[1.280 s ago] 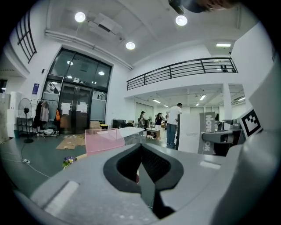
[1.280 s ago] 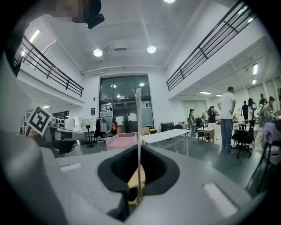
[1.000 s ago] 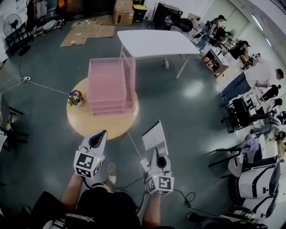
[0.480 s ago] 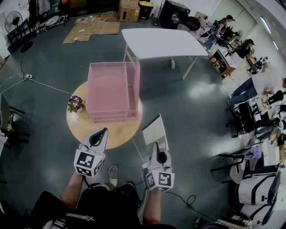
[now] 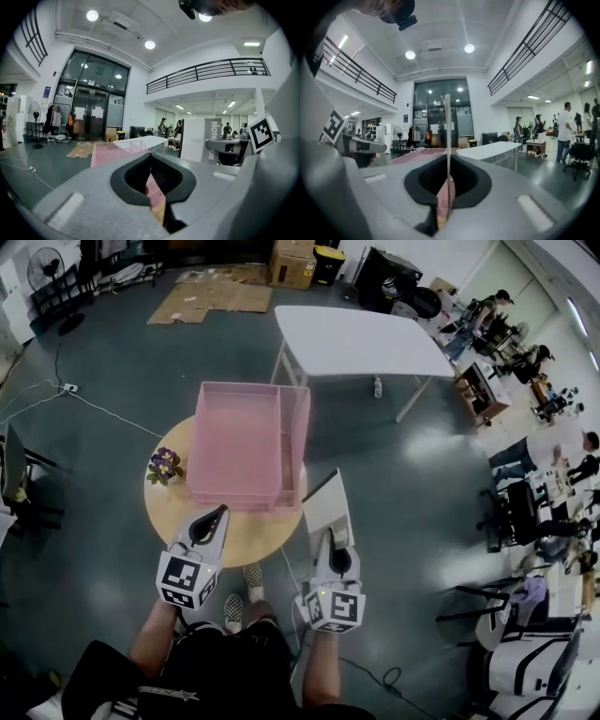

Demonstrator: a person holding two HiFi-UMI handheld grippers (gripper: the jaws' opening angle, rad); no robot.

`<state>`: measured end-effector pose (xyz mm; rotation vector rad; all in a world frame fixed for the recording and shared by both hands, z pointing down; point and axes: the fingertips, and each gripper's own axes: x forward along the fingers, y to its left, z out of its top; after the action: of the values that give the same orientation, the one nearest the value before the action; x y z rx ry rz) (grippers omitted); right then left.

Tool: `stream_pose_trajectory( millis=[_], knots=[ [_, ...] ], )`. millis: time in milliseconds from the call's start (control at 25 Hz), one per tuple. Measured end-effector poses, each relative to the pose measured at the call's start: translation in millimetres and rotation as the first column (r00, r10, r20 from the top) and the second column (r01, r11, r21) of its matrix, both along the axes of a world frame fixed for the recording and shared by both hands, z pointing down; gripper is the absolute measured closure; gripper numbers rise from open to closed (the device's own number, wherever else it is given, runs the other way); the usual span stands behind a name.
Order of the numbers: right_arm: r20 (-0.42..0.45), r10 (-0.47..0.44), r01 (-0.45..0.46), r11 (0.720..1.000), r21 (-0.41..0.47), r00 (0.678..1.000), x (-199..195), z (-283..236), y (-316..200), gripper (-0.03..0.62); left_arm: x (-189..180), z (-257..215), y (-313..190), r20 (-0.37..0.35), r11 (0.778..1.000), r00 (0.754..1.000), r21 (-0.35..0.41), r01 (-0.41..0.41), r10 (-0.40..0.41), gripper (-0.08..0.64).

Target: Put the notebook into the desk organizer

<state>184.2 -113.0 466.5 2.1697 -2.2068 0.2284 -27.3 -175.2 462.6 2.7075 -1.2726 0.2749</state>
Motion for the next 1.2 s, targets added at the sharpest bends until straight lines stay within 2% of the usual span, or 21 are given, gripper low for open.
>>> stream_pose_trajectory(
  millis=[320, 680, 1200],
  knots=[
    [0.005, -0.059, 0.059, 0.998, -0.009, 0.998, 1.0, 17.3, -77.3, 0.578, 3.4, -0.6, -49.4, -0.004, 0.997, 0.997, -0.007, 0.071, -0.071, 0.549],
    [0.025, -0.087, 0.088, 0.993, -0.074, 0.996, -1.4, 62.4, -153.3, 0.578, -1.4, 11.4, -87.5, 0.015, 0.989, 0.99, -0.042, 0.141, -0.141, 0.549],
    [0.056, -0.106, 0.115, 0.975, -0.189, 0.993, -31.5, 134.1, -213.9, 0.578, -17.2, 42.7, -109.3, 0.069, 0.974, 0.981, -0.12, 0.19, -0.183, 0.549]
  ],
)
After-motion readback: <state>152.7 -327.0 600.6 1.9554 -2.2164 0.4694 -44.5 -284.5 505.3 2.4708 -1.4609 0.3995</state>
